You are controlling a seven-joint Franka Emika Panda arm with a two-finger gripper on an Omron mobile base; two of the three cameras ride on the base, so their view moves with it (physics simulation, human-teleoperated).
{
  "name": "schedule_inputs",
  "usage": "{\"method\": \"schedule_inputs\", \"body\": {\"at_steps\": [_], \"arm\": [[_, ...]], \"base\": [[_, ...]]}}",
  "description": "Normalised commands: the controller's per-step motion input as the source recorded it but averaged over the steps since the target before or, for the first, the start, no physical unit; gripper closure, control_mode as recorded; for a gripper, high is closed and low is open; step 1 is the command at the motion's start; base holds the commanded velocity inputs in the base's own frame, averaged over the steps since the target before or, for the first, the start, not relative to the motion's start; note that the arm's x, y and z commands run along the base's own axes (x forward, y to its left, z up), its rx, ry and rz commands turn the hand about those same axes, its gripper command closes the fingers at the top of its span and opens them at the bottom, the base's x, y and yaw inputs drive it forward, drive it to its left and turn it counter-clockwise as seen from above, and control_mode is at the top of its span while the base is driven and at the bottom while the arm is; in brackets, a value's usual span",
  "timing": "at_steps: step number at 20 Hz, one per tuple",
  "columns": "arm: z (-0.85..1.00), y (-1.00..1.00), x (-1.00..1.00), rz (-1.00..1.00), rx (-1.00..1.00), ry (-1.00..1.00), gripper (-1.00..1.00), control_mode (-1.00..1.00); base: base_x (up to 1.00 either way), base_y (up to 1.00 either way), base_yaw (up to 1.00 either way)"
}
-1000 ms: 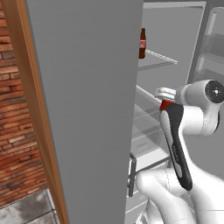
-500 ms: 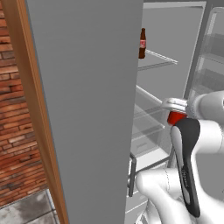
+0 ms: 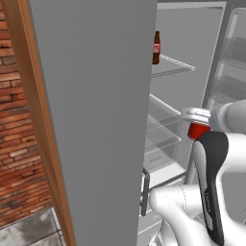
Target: Open the fridge, grab two sodas, and place both sodas inside the bowl with ice on the dining counter.
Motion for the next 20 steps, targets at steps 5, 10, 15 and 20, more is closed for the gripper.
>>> {"method": "schedule_inputs", "body": {"at_steps": [5,10,15,20], "arm": [[0.00,0.00,0.00,0.00,0.00,0.00,1.00,1.00],[0.00,0.00,0.00,0.00,0.00,0.00,1.00,1.00],[0.00,0.00,0.00,0.00,0.00,0.00,1.00,1.00],[0.00,0.00,0.00,0.00,0.00,0.00,1.00,1.00]], "base": [[-0.12,0.25,0.00],[-0.64,0.37,-0.15],[-0.74,0.30,-0.34],[-0.85,0.12,-0.45]]}}
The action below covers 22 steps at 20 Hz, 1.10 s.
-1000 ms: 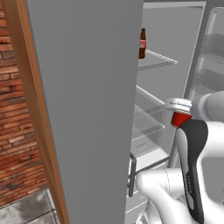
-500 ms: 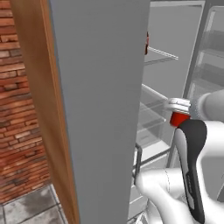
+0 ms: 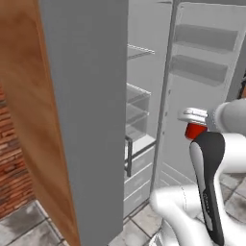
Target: Open the fridge, grab two sodas, and place both sodas inside the bowl with ice on the dining counter.
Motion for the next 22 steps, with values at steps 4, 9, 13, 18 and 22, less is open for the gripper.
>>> {"method": "schedule_inputs", "body": {"at_steps": [4,9,13,18,22], "arm": [[0.00,0.00,0.00,0.00,0.00,0.00,1.00,1.00],[0.00,0.00,0.00,0.00,0.00,0.00,1.00,1.00],[0.00,0.00,0.00,0.00,0.00,0.00,1.00,1.00],[0.00,0.00,0.00,0.00,0.00,0.00,1.00,1.00],[0.00,0.00,0.00,0.00,0.00,0.00,1.00,1.00]], "base": [[-0.80,0.02,-0.48],[-0.69,0.00,-0.48],[-0.67,-0.11,-0.44],[-0.69,-0.25,-0.40],[-0.66,-0.50,-0.30]]}}
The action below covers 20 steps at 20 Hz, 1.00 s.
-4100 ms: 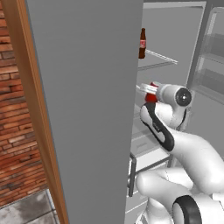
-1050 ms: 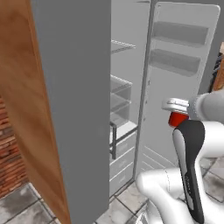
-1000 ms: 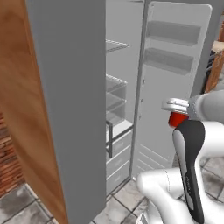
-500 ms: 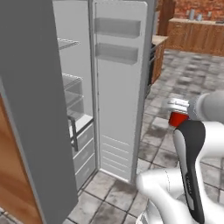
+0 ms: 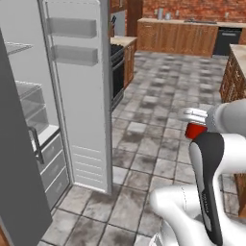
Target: Open the fridge, grab two sodas, and place both sodas inside the bowl with ice on the dining counter.
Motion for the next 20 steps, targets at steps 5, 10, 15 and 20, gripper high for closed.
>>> {"method": "schedule_inputs", "body": {"at_steps": [5,10,15,20], "arm": [[0.00,0.00,0.00,0.00,0.00,0.00,1.00,1.00],[0.00,0.00,0.00,0.00,0.00,0.00,1.00,1.00],[0.00,0.00,0.00,0.00,0.00,0.00,1.00,1.00],[0.00,0.00,0.00,0.00,0.00,0.00,1.00,1.00]], "base": [[-0.59,-0.65,-0.22],[-0.48,-0.85,-0.12],[-0.35,-0.99,-0.06],[-0.28,-1.00,-0.05]]}}
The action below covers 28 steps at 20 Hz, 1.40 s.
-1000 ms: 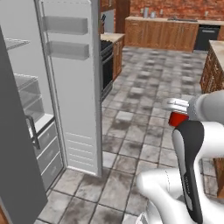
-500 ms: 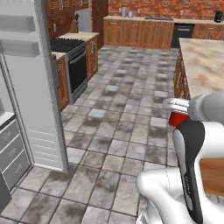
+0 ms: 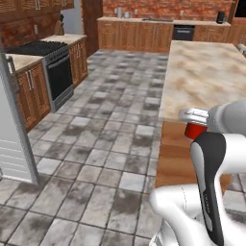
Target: Open the fridge, grab two sodas, and place both sodas inside the bowl with ice on the dining counter.
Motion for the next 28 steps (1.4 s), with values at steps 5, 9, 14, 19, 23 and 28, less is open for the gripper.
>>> {"method": "schedule_inputs", "body": {"at_steps": [5,9,14,19,23,28], "arm": [[0.00,0.00,0.00,0.00,0.00,0.00,1.00,1.00],[0.00,0.00,0.00,0.00,0.00,0.00,1.00,1.00],[0.00,0.00,0.00,0.00,0.00,0.00,1.00,1.00],[0.00,0.00,0.00,0.00,0.00,0.00,1.00,1.00],[0.00,0.00,0.00,0.00,0.00,0.00,1.00,1.00],[0.00,0.00,0.00,0.00,0.00,0.00,1.00,1.00]], "base": [[-0.17,-1.00,-0.03],[-0.03,-1.00,0.00],[0.00,-1.00,0.00],[0.07,-1.00,0.01],[0.16,-1.00,0.04],[0.41,-1.00,0.11]]}}
